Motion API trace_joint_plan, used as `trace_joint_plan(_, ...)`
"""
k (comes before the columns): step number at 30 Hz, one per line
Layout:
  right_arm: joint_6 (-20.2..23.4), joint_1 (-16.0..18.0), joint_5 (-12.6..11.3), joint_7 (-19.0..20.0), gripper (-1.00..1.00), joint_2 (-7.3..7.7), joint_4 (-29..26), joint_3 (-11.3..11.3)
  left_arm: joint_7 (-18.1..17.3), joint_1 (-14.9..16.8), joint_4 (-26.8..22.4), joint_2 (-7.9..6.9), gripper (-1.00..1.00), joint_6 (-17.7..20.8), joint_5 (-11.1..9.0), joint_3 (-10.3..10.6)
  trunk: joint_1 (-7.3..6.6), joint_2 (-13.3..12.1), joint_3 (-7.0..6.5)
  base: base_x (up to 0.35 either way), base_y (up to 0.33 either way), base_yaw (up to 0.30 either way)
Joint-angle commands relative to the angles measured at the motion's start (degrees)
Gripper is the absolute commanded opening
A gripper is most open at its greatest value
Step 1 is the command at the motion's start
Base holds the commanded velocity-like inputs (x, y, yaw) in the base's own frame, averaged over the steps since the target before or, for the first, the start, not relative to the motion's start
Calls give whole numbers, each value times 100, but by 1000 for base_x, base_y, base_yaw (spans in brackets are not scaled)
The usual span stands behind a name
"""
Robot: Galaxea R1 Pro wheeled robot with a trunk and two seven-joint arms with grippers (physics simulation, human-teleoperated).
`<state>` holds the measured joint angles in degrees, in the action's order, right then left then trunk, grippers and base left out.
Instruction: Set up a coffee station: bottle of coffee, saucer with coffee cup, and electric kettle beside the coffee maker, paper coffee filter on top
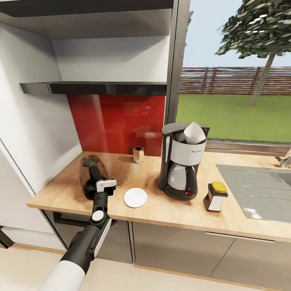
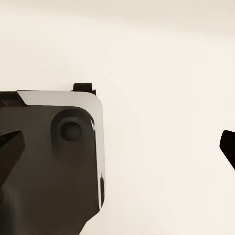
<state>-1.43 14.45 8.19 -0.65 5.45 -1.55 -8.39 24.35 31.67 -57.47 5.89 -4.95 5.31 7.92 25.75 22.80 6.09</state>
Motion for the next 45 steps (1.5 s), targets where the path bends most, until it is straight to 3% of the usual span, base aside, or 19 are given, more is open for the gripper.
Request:
trace_joint_plan(1,-15,5,60,-8,100,0,6,-49,42,6,22,0,100,4,56,8,3,12,12,0,0,0)
trace_joint_plan(9,-13,5,60,-6,100,0,6,-49,44,6,54,-37,100,7,58,-24,3,12,12,15,0,0)
trace_joint_plan(17,-15,5,60,-7,100,-7,6,-49,43,6,60,-57,100,4,58,-269,3,12,12,129,0,0)
trace_joint_plan(26,-13,5,63,-5,100,-9,6,-49,37,6,57,-62,100,7,70,-291,3,12,12,9,0,0)
trace_joint_plan(27,-14,5,65,-5,100,-9,6,-49,39,6,55,-62,-100,15,74,-291,3,12,12,0,0,0)
trace_joint_plan(45,-12,5,66,-6,100,-18,6,-49,43,6,53,-55,-100,12,76,-291,3,12,12,0,0,0)
